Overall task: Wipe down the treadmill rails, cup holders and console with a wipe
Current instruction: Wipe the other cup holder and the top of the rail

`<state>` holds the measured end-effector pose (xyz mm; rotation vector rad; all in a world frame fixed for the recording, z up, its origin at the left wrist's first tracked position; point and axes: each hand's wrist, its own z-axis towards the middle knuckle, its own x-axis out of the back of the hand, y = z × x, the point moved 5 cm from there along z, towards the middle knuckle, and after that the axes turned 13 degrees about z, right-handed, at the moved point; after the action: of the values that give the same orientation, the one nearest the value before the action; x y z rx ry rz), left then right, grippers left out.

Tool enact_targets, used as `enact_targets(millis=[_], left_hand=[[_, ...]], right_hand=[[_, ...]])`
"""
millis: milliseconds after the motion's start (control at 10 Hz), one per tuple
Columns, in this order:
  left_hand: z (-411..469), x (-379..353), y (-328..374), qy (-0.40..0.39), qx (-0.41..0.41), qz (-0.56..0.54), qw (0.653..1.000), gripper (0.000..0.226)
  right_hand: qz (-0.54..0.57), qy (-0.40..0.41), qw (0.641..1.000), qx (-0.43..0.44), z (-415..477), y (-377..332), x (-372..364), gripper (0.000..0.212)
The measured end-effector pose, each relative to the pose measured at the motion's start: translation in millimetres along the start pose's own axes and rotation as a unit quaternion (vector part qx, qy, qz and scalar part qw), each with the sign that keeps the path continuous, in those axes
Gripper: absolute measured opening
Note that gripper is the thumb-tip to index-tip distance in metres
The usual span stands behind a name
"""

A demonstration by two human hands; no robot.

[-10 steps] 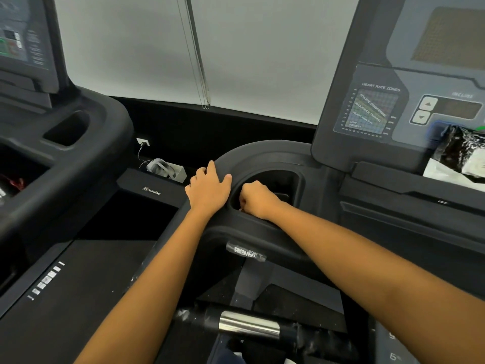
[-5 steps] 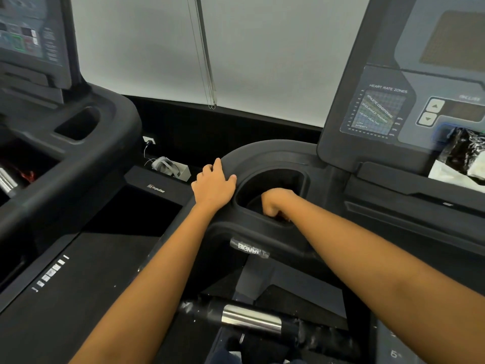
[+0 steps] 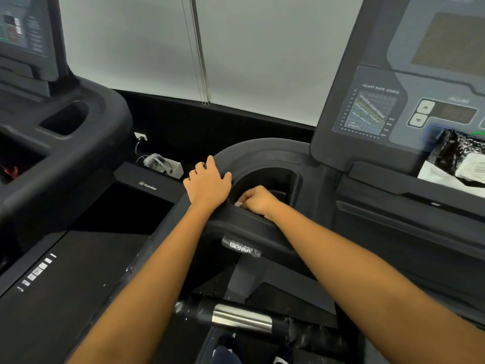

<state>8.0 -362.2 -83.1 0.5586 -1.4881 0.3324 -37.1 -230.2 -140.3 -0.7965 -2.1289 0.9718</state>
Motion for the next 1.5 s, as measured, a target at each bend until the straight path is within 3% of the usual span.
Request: enact_targets(millis=[200,300,400,500,700,800,900,1000,1100,1200,1300,1500], left_hand=[[-0.1,0.3,-0.6,0.001,-0.003,0.001,1.0,0.07],[-0.5,1.3,-3.2,-0.006,-0.012,-0.002,1.0,0.069],[0.4,1.0,-3.1,-0.017,-0.018,-0.009,1.0,0.069],[0.7,1.2,-2.6,-0.021,-0.018,-0.005,1.0,0.069],[-0.5,2.0,-5.2,-0.028,-0.022,-0.02,0.999,0.069],[-1.2,2.6,-1.6,-0.037,-0.015,-0.019,0.999,0.072],[-0.8,3.5,-0.8,-0.042,-0.003,-0.042,0.998,0.07],[0.3,4.5,-3.4,-0.057,0.005,-0.073,0.996,0.068],[2.0,6.7,-6.1,-0.069,0.012,-0.112,0.991,0.066],[-1.4,13.6,-7.1,-0.041,0.001,-0.157,0.987,0.06],[-13.5,22.0,-6.1,0.0,-0.032,-0.298,0.954,0.041],[-38.0,37.7,-4.0,-0.085,-0.123,-0.459,0.876,0.035]], right_hand=[[-0.191,0.014,0.976,0.106,1.4,-22.5,-3.9,0.007],[-0.35,0.048,0.917,0.185,-8.6,-37.3,7.5,0.006],[-0.546,0.055,0.815,0.186,-16.9,-38.1,27.0,0.018],[-0.606,0.032,0.782,0.141,-19.2,-33.1,34.9,0.025],[-0.497,-0.087,0.863,0.016,-18.7,-18.1,15.5,0.015],[-0.426,-0.039,0.904,-0.021,-20.6,-19.3,17.8,0.016],[-0.237,0.019,0.971,-0.008,-18.5,-23.4,15.0,0.007],[-0.026,0.008,1.0,0.003,-21.1,-15.9,6.8,0.004],[0.136,-0.059,0.989,-0.01,-43.0,-26.7,18.3,0.013],[0.206,-0.087,0.975,0.018,-60.8,-57.4,38.7,0.013],[0.184,-0.016,0.979,0.083,-68.9,-84.4,49.5,0.015],[0.213,-0.023,0.969,0.123,-82.9,-95.0,35.6,0.013]])
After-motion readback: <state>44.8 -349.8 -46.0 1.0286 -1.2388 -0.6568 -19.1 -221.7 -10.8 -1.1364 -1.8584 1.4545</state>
